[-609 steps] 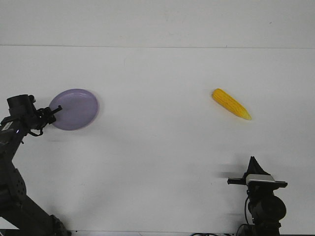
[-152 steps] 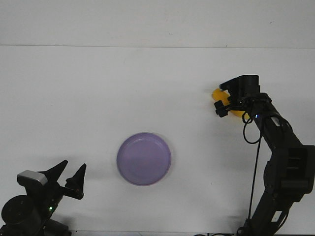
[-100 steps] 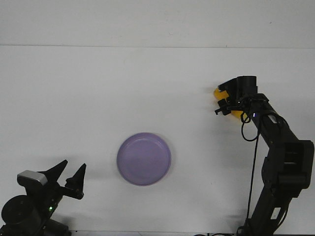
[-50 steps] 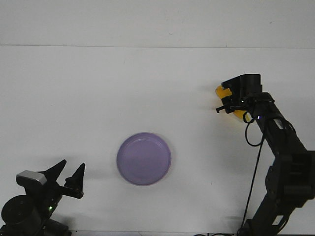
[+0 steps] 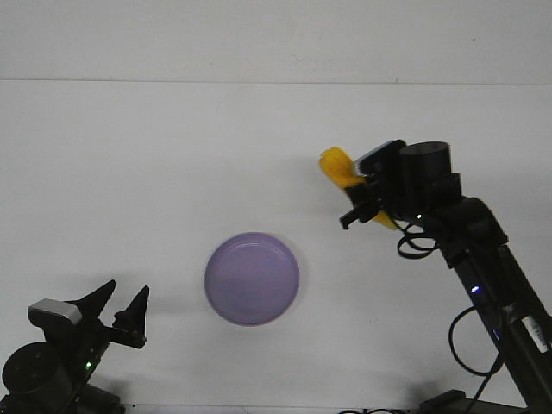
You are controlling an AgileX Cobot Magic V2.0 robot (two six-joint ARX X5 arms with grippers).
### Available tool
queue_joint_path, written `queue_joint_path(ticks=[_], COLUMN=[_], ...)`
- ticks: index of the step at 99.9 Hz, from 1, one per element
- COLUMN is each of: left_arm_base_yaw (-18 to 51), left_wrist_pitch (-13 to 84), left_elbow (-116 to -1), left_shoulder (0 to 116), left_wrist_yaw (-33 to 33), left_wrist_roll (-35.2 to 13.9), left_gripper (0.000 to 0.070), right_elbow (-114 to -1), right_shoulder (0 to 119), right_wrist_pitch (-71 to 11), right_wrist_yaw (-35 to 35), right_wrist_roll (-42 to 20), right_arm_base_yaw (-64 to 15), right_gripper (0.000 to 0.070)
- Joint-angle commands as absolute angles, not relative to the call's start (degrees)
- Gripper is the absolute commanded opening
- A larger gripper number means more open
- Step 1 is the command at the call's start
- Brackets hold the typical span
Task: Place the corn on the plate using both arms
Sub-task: 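Carry the corn with the right gripper over the plate and lower it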
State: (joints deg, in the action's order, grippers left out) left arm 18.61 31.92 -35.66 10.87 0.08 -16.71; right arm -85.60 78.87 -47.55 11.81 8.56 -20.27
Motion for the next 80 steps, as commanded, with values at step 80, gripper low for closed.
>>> queue_joint_path(ticks=[80], left_arm_base_yaw=[18.76], left_wrist_pitch=[31.29], left_elbow=[-35.90], left_shoulder=[11.11], left_wrist_yaw=[-0.05], left_wrist_roll=[-17.02], left_gripper=[0.0462], right_elbow=[-67.66], right_shoulder=[97.34], right_wrist_pitch=[-25.28], right_wrist_yaw=[-1.61], right_wrist_roll=[-6.66], right_arm_base_yaw=[-53.76], right_gripper=[0.0244])
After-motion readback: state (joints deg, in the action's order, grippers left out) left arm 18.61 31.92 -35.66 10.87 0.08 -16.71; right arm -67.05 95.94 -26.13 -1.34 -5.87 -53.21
